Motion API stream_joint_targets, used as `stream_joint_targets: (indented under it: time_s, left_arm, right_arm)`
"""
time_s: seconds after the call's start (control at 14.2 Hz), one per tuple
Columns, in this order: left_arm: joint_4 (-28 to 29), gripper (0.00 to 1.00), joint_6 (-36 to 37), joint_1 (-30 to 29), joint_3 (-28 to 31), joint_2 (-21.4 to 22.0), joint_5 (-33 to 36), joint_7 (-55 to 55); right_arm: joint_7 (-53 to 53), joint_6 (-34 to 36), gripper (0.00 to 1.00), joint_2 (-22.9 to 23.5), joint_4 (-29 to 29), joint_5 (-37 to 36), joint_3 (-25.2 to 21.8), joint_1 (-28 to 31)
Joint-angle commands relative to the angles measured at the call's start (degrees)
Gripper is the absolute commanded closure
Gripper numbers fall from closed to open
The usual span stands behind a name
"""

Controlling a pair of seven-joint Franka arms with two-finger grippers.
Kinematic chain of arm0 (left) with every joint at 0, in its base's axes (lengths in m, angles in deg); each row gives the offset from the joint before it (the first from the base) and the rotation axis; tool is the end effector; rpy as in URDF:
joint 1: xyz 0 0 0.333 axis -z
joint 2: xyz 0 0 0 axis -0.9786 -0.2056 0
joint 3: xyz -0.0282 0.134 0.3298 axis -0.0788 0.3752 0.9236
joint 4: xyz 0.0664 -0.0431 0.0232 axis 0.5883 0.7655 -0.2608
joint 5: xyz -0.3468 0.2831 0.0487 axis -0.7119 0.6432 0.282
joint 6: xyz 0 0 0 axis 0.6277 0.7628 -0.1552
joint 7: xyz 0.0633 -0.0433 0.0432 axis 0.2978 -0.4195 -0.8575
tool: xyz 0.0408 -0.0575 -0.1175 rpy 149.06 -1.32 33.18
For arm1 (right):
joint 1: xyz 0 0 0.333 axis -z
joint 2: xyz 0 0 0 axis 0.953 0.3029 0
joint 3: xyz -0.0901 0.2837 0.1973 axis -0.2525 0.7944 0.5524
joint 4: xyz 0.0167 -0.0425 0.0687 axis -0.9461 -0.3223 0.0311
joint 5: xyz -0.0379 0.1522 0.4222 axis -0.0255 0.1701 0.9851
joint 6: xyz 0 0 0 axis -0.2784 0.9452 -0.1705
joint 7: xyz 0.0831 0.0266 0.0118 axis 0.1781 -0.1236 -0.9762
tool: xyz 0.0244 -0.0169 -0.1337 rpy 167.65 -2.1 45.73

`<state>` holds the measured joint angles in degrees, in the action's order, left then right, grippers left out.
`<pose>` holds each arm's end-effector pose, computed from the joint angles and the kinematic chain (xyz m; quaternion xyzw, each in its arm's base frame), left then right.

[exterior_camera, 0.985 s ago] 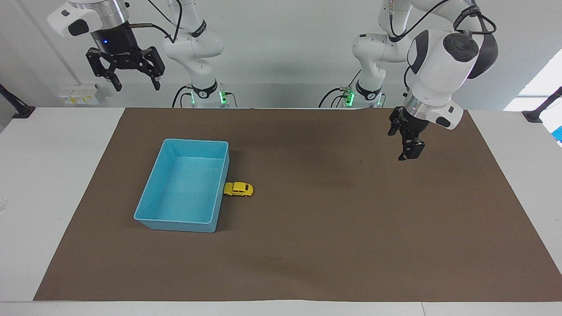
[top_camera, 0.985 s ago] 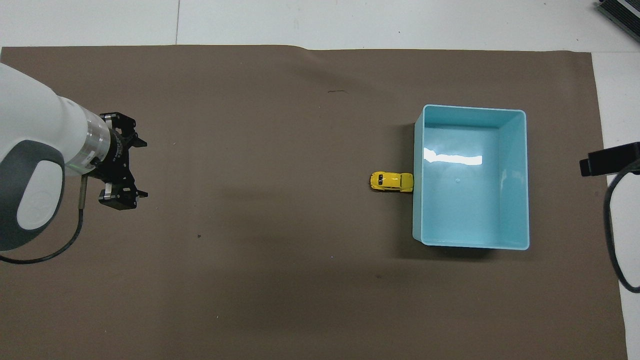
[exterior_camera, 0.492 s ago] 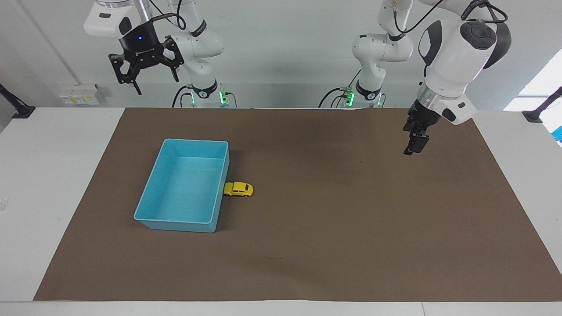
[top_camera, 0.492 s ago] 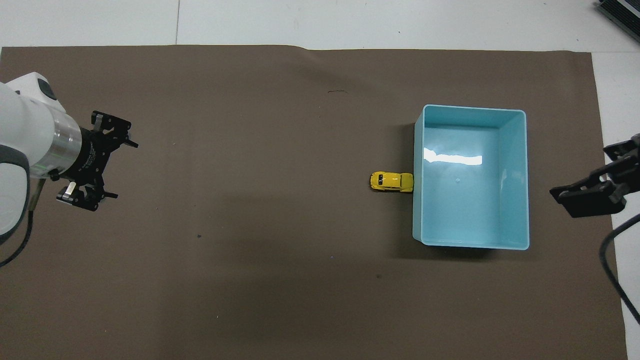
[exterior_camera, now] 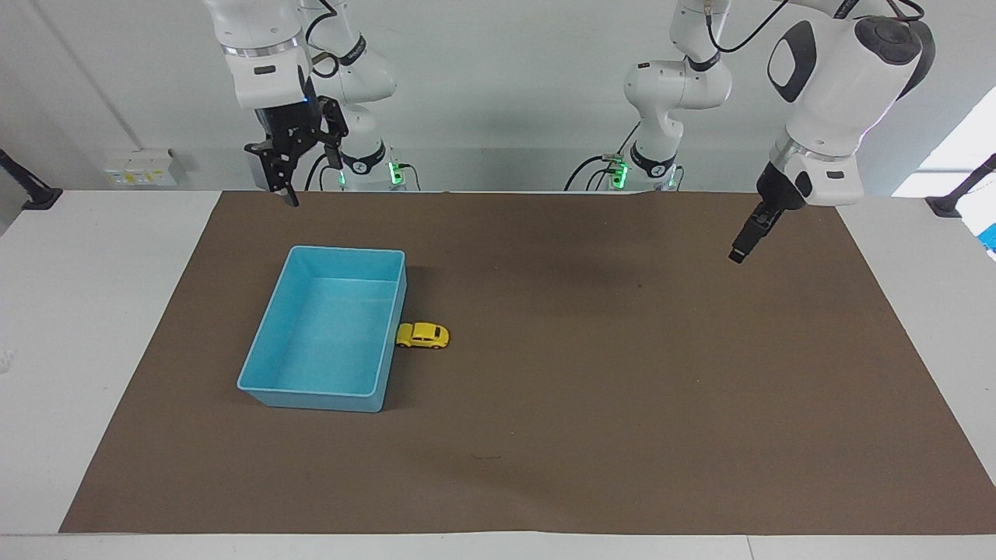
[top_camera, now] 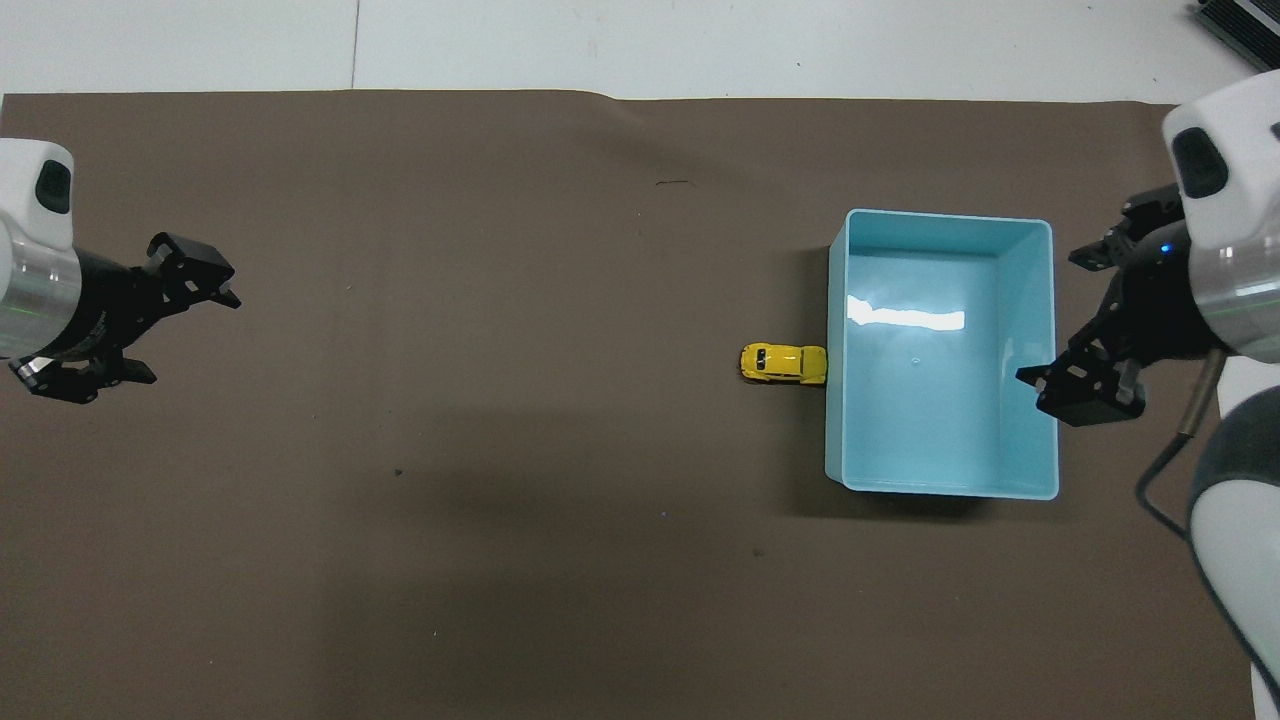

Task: Wind up and store yellow beetle car
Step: 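Retract the left gripper while the right gripper reaches over the bin, then grasp the yellow car beside the bin with the right gripper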

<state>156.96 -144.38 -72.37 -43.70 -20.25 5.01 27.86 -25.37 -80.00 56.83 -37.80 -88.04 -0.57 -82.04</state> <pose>0.6069 -0.0735 0.5751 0.9517 0.3061 0.0122 0.0189 0.6049 0.1186 0.6814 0.8428 0.5369 0.0327 0.0193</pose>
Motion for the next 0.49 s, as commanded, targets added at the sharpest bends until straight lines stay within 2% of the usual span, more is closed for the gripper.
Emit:
stream_joint_targets:
  time_s: [0.0, 0.28, 0.42]
  left_arm:
    - [0.5, 0.00, 1.7, -1.3, -0.6, 1.2, 0.1, 13.5]
    - [-0.4, 0.00, 5.2, -3.8, -0.6, 2.9, 0.3, 31.1]
    - [-1.5, 0.00, 8.0, -5.2, -0.5, 3.5, 0.4, 34.4]
  right_arm:
    - [-6.1, -2.6, 0.00, 2.0, -1.1, 0.6, 1.9, 0.5]
    - [-11.0, -5.1, 0.00, 6.7, -1.1, 0.5, 4.0, 0.4]
    - [-14.1, -7.2, 0.00, 9.0, -1.1, 0.5, 4.6, -0.4]
